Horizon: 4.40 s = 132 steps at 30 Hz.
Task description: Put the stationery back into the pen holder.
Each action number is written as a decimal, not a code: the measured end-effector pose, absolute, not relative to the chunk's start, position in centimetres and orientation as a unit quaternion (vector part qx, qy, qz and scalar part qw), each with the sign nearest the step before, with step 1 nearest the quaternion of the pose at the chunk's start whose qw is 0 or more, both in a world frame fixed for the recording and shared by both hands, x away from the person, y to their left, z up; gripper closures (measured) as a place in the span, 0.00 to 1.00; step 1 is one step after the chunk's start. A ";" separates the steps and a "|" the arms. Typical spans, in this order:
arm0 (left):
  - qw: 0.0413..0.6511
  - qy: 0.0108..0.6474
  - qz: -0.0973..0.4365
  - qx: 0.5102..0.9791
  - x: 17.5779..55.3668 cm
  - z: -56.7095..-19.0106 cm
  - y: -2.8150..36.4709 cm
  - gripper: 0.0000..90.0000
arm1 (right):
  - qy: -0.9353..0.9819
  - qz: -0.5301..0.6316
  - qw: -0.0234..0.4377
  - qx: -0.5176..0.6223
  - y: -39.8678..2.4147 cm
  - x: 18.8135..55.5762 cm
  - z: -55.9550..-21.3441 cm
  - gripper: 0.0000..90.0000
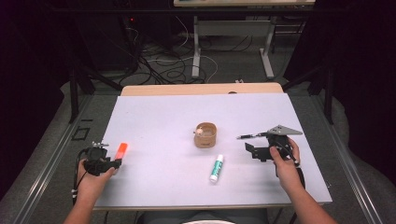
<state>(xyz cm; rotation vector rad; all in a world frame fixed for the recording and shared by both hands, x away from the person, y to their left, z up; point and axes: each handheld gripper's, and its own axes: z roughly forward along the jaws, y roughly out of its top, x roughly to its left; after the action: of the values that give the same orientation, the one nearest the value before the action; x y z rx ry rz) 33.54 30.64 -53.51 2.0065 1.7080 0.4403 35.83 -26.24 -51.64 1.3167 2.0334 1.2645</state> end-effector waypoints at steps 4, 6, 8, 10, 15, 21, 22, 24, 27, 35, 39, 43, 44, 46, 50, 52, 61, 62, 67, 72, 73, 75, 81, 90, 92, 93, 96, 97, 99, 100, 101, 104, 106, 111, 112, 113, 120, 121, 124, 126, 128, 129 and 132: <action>0.234 0.625 0.155 0.728 33.7 -54.0 30.8 0.54 | 0.729 0.454 0.202 0.471 -26.2 35.8 -51.7 0.00; 0.230 0.625 0.153 0.730 33.8 -54.1 30.9 0.54 | 0.730 0.452 0.203 0.471 -26.2 35.9 -51.7 0.00; 0.230 0.621 0.156 0.733 33.9 -54.2 31.0 0.54 | 0.730 0.452 0.203 0.471 -26.3 35.9 -51.7 0.00; 0.230 0.622 0.157 0.732 34.0 -54.2 31.0 0.56 | 0.730 0.452 0.203 0.470 -26.3 35.9 -51.7 0.00; 0.229 0.618 0.160 0.735 34.1 -54.2 30.9 0.59 | 0.732 0.451 0.201 0.469 -26.3 35.9 -51.7 0.00; 0.228 0.617 0.161 0.736 34.1 -54.2 30.7 0.63 | 0.733 0.451 0.199 0.469 -26.2 35.9 -51.8 0.00; 0.228 0.616 0.161 0.736 34.1 -54.2 30.7 0.64 | 0.733 0.451 0.199 0.469 -26.2 35.9 -51.8 0.00; 0.229 0.615 0.159 0.738 34.1 -54.2 30.7 0.66 | 0.733 0.451 0.199 0.468 -26.3 35.9 -51.8 0.00; 0.228 0.614 0.156 0.739 34.1 -54.2 30.7 0.69 | 0.733 0.453 0.197 0.468 -26.3 35.9 -51.8 0.00; 0.228 0.617 0.154 0.737 34.2 -54.1 30.7 0.73 | 0.734 0.451 0.198 0.468 -26.3 35.9 -51.8 0.00; 0.227 0.620 0.153 0.735 34.2 -54.1 30.7 0.73 | 0.734 0.450 0.198 0.469 -26.3 35.9 -51.8 0.00; 0.227 0.623 0.150 0.734 34.3 -54.0 30.6 0.73 | 0.734 0.451 0.200 0.468 -26.3 36.0 -51.8 0.00; 0.231 0.624 0.149 0.731 34.3 -54.0 30.6 0.73 | 0.734 0.450 0.200 0.468 -26.3 36.0 -51.8 0.00; 0.229 0.624 0.142 0.733 34.3 -53.9 30.6 0.73 | 0.734 0.450 0.200 0.468 -26.4 36.0 -51.8 0.01; 0.235 0.624 0.150 0.730 34.3 -53.7 30.4 0.74 | 0.734 0.450 0.200 0.468 -26.4 35.9 -51.8 0.01; 0.241 0.621 0.157 0.729 34.3 -53.7 30.4 0.74 | 0.734 0.450 0.200 0.468 -26.3 35.9 -51.8 0.01; 0.256 0.614 0.164 0.728 34.0 -52.8 30.0 0.74 | 0.734 0.450 0.199 0.468 -26.3 35.9 -51.8 0.01; 0.260 0.612 0.168 0.728 33.9 -52.8 29.9 0.74 | 0.734 0.449 0.199 0.469 -26.3 35.9 -51.8 0.01; 0.282 0.605 0.179 0.722 33.6 -52.1 29.4 0.74 | 0.733 0.450 0.195 0.472 -26.2 35.9 -51.9 0.01; 0.309 0.591 0.188 0.721 33.4 -51.3 28.9 0.74 | 0.733 0.453 0.189 0.471 -25.9 35.9 -51.8 0.00; 0.316 0.589 0.194 0.718 33.3 -51.1 28.7 0.74 | 0.734 0.453 0.190 0.470 -25.8 35.9 -51.8 0.00; 0.326 0.584 0.198 0.717 33.3 -50.7 28.4 0.74 | 0.731 0.455 0.188 0.473 -25.5 35.8 -51.7 0.00; 0.355 0.569 0.207 0.712 33.4 -49.6 27.3 0.74 | 0.731 0.459 0.173 0.474 -24.8 35.9 -51.1 0.00; 0.391 0.555 0.196 0.707 34.0 -48.3 25.7 0.74 | 0.716 0.476 0.152 0.488 -23.9 36.2 -50.1 0.00; 0.399 0.551 0.194 0.706 34.3 -48.0 25.0 0.74 | 0.714 0.473 0.151 0.494 -23.8 36.4 -49.9 0.00; 0.403 0.549 0.193 0.706 34.4 -47.9 24.7 0.74 | 0.713 0.474 0.151 0.494 -23.7 36.5 -49.8 0.00; 0.418 0.540 0.189 0.706 34.7 -47.4 23.6 0.74 | 0.707 0.476 0.149 0.501 -23.5 36.6 -49.5 0.00; 0.420 0.537 0.187 0.707 34.8 -47.2 23.2 0.74 | 0.706 0.478 0.146 0.502 -23.4 36.7 -49.4 0.00; 0.427 0.529 0.186 0.710 35.0 -46.9 22.4 0.74 | 0.707 0.477 0.146 0.501 -23.1 36.8 -49.2 0.00; 0.432 0.525 0.184 0.710 35.1 -46.8 22.0 0.74 | 0.707 0.478 0.145 0.501 -22.9 36.9 -49.1 0.00; 0.435 0.521 0.184 0.711 35.2 -46.6 21.6 0.74 | 0.709 0.478 0.144 0.499 -22.8 36.9 -49.0 0.00; 0.448 0.511 0.180 0.711 35.4 -46.3 20.4 0.74 | 0.710 0.480 0.136 0.497 -22.3 37.0 -48.6 0.00; 0.455 0.506 0.174 0.712 35.6 -46.1 19.7 0.74 | 0.712 0.480 0.129 0.496 -22.0 37.2 -48.3 0.03; 0.467 0.492 0.170 0.714 36.0 -45.8 17.9 0.74 | 0.707 0.490 0.121 0.496 -21.5 37.7 -47.8 0.11; 0.469 0.490 0.168 0.715 36.0 -45.8 17.6 0.74 | 0.707 0.490 0.118 0.496 -21.3 37.7 -47.7 0.12; 0.471 0.487 0.167 0.716 36.1 -45.7 17.3 0.74 | 0.707 0.491 0.114 0.496 -21.3 37.8 -47.6 0.14; 0.483 0.468 0.160 0.723 36.3 -45.4 15.3 0.74 | 0.709 0.498 0.091 0.491 -20.4 38.5 -47.0 0.22; 0.484 0.466 0.160 0.723 36.3 -45.5 15.0 0.74 | 0.711 0.500 0.085 0.488 -20.3 38.5 -46.9 0.23; 0.488 0.456 0.159 0.727 36.3 -45.5 14.4 0.74 | 0.708 0.508 0.068 0.486 -19.8 38.6 -46.6 0.29; 0.493 0.453 0.159 0.725 36.2 -45.7 14.0 0.74 | 0.706 0.514 0.060 0.483 -19.4 38.7 -46.4 0.31; 0.497 0.447 0.156 0.727 36.0 -45.8 13.7 0.74 | 0.705 0.517 0.051 0.483 -19.0 38.7 -46.3 0.32; 0.498 0.445 0.154 0.728 35.9 -45.9 13.5 0.74 | 0.708 0.515 0.049 0.481 -18.9 38.7 -46.2 0.32; 0.500 0.442 0.149 0.730 35.7 -46.3 13.1 0.74 | 0.707 0.519 0.032 0.479 -18.4 38.8 -46.0 0.33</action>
<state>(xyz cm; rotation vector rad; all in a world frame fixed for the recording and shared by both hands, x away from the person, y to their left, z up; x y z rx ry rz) 35.72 13.10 -46.30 1.7652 1.0690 0.3596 38.78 -18.38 -45.98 1.4755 2.1764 1.5979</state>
